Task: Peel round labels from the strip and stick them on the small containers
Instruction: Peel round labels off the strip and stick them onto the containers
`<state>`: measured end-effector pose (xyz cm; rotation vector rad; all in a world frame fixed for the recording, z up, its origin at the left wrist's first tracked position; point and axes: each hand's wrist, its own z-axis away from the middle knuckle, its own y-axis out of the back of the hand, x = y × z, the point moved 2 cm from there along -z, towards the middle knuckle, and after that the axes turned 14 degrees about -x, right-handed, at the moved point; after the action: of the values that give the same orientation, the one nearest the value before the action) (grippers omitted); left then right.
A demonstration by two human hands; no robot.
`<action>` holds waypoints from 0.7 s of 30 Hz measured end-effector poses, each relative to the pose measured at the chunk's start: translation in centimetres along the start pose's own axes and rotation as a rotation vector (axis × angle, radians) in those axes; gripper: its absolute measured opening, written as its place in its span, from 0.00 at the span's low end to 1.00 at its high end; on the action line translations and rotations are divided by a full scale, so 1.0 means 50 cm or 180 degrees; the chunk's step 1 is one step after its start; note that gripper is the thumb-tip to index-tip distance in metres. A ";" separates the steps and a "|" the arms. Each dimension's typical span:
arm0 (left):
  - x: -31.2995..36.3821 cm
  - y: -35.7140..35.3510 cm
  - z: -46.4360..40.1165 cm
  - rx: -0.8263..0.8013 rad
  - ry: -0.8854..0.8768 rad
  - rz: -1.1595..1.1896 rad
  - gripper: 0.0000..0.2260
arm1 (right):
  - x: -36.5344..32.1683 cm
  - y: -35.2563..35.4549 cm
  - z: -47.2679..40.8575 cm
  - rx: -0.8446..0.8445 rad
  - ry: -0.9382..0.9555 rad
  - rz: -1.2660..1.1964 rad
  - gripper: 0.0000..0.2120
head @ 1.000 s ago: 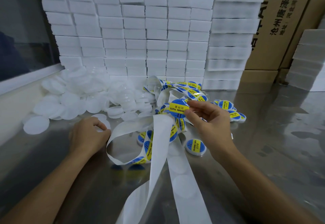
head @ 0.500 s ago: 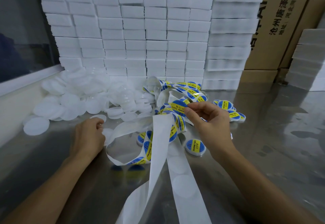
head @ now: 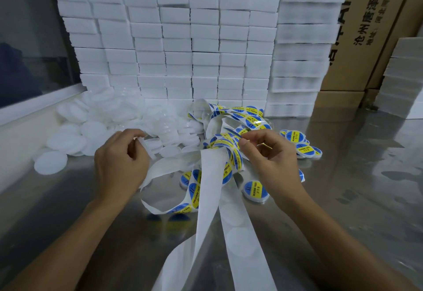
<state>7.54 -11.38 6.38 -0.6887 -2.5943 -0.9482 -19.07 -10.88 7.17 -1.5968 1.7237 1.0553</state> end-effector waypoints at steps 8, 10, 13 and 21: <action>0.046 0.006 0.002 -0.0363 0.0727 0.2363 0.12 | -0.001 -0.003 0.005 -0.0020 -0.0128 -0.0007 0.02; 0.058 0.008 0.002 -0.0502 0.0796 0.2831 0.11 | -0.002 -0.002 0.005 -0.0008 -0.0122 0.0008 0.03; 0.068 0.009 0.004 -0.0463 0.0904 0.2921 0.10 | -0.002 -0.001 0.005 -0.0007 -0.0116 0.0072 0.03; 0.070 0.008 0.004 -0.0409 0.1278 0.3083 0.10 | -0.003 -0.001 0.006 0.0009 -0.0097 0.0115 0.02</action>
<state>4.79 -9.81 7.92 -1.4153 -1.5413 -0.7902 -19.02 -10.55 7.13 -1.5454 1.7389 1.0886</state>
